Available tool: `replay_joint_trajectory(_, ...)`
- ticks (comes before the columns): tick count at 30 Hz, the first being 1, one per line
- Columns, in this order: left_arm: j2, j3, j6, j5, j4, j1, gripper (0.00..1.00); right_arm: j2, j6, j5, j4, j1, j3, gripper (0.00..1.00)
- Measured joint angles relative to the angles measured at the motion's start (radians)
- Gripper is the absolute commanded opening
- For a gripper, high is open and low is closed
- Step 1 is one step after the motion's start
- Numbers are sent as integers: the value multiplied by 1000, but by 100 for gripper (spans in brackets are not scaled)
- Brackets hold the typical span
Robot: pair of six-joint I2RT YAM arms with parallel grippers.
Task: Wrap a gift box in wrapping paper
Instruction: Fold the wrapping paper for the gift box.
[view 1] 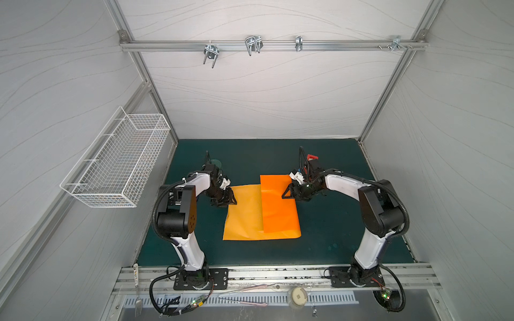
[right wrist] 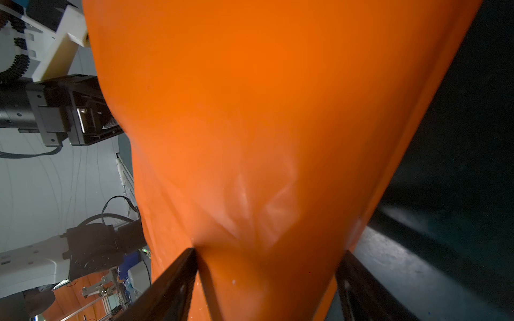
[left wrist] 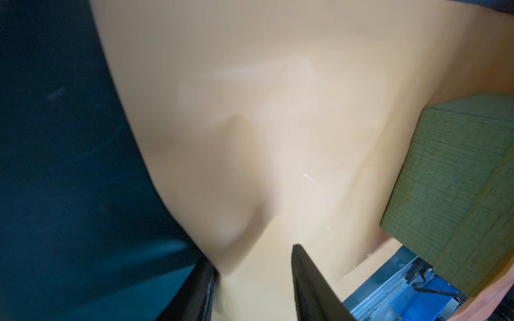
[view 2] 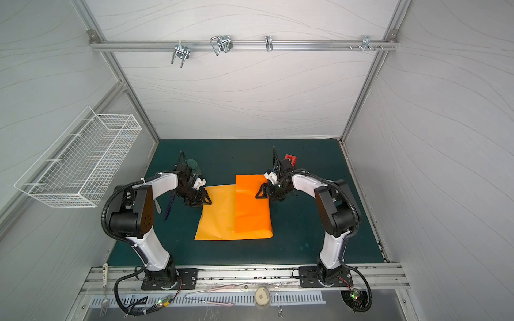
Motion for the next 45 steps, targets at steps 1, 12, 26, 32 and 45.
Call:
replay_joint_trajectory(1,-2,-4,-1,14,8,1,47,-1,0,0,0,0,0,77)
replay_joint_trajectory(12,-61,-58,13,179,32,47,51,-2,0,1,1,0,-1,76)
replay_joint_trajectory(26,-142,-117,-5,280,54,62,48,-3,1,0,5,-2,-5,75)
replay_joint_trajectory(32,-158,-124,-23,265,60,62,25,-4,1,0,5,-2,-5,75)
replay_joint_trajectory(45,-125,-3,-16,266,-61,53,0,-4,-2,3,8,-2,-5,78)
